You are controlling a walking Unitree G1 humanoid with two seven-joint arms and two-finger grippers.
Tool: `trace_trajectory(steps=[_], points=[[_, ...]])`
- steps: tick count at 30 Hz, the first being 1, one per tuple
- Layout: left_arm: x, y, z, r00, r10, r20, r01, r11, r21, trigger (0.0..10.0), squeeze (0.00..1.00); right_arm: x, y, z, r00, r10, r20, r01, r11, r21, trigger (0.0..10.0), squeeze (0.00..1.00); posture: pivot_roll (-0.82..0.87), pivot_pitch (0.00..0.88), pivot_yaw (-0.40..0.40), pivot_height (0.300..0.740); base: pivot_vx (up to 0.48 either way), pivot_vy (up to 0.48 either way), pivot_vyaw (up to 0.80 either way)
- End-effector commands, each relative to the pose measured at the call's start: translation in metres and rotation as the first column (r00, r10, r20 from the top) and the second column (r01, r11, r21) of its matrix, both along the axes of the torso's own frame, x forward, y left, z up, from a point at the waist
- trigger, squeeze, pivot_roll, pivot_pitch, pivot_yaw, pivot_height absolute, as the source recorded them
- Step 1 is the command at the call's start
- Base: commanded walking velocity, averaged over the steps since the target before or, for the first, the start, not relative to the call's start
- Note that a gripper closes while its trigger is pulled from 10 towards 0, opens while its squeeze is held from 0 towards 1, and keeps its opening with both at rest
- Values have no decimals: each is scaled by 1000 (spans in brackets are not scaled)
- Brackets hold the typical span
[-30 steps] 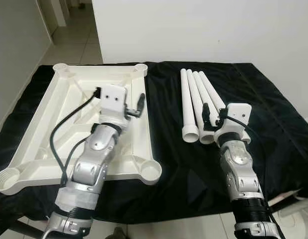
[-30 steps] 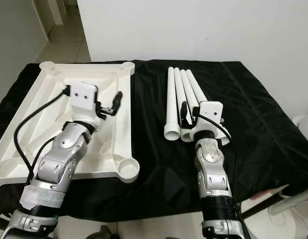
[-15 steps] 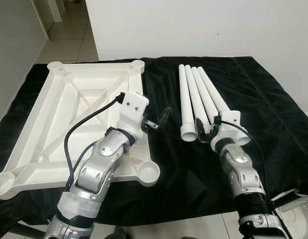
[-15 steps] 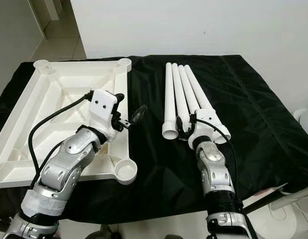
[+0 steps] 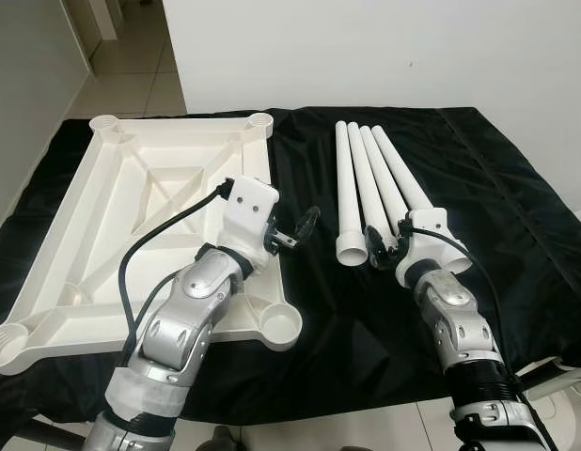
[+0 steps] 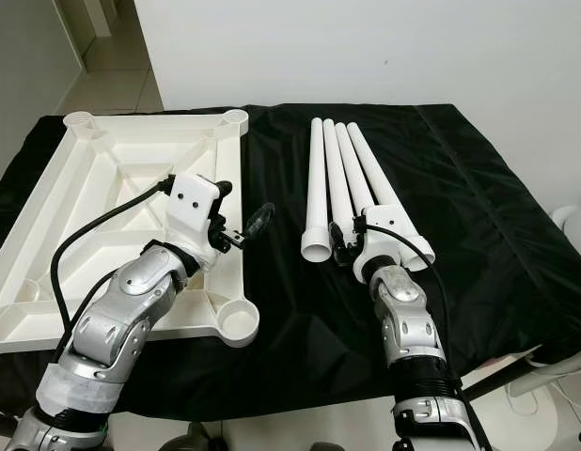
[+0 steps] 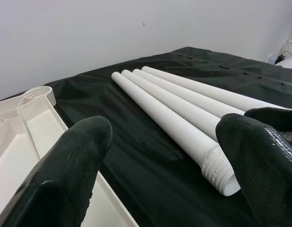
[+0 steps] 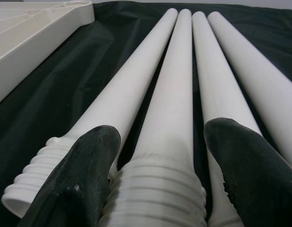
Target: Building children table
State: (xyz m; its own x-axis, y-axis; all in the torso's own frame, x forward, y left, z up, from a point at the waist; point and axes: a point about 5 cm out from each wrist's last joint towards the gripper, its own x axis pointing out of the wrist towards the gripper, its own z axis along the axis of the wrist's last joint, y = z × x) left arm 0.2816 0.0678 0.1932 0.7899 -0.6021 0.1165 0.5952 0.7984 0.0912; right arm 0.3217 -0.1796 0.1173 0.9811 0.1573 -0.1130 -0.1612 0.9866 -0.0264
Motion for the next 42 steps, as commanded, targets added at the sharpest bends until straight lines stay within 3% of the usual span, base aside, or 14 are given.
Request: trace_trajectory(steps=[1,6,7,9,11,12,15,20,27,28,29,30,35,42], points=[[0,3,0,1000,23,-2,-23,1000,16,10000,0,-7,3,-23,993,13,-117,-13,1000,3,10000,0,-75,32,32,740,0,0,0],[0,5,0,1000,28,0,-28,999,22,10000,0,-8,7,-28,990,42,-138,-46,998,-30,10000,0,-72,31,39,740,0,0,0],[0,5,1,1000,28,-1,-28,999,24,10000,0,-8,7,-31,989,38,-145,-57,989,-133,10000,0,-71,29,41,740,0,0,0],[0,5,1,1000,28,-1,-28,999,24,10000,0,-8,7,-31,989,38,-145,-57,989,-133,10000,0,-71,29,41,740,0,0,0],[0,5,1,1000,29,0,-29,999,26,10000,0,-8,8,-32,988,40,-150,-69,978,-198,10000,0,-70,29,42,740,0,0,0],[-1,5,1,1000,29,-1,-29,999,25,10000,0,-7,9,-30,991,46,-128,-82,953,-292,10000,0,-67,29,42,740,0,0,0],[-1,5,1,1000,29,-1,-29,999,25,10000,0,-7,9,-30,991,46,-128,-82,953,-292,10000,0,-67,29,42,740,0,0,0],[-1,5,2,999,35,1,-35,999,22,10000,0,-4,15,-21,996,-11,-90,10,1000,-6,10000,0,-64,25,39,740,0,0,0],[1,6,5,999,44,12,-45,999,26,10000,0,-7,17,-28,991,-15,-134,22,999,49,10000,0,-64,27,41,740,0,0,0],[2,6,6,999,48,17,-48,999,26,10000,0,-7,17,-31,989,-12,-144,19,999,48,1569,0,-63,28,40,740,0,0,0],[2,6,6,999,48,17,-48,999,26,10000,0,-7,17,-31,989,-12,-144,19,999,48,1569,0,-63,28,40,740,0,0,0],[3,6,6,998,51,21,-51,998,25,10000,0,-8,17,-32,989,-17,-148,25,998,55,0,0,-63,28,40,740,0,0,0],[5,6,8,998,54,29,-55,998,22,10000,0,-8,18,-30,993,-23,-115,29,998,54,0,0,-65,23,40,740,0,0,0],[10,3,12,1000,-9,10,9,1000,4,10000,0,-15,19,-4,983,-69,173,59,996,65,0,0,-69,13,40,740,0,0,0]])
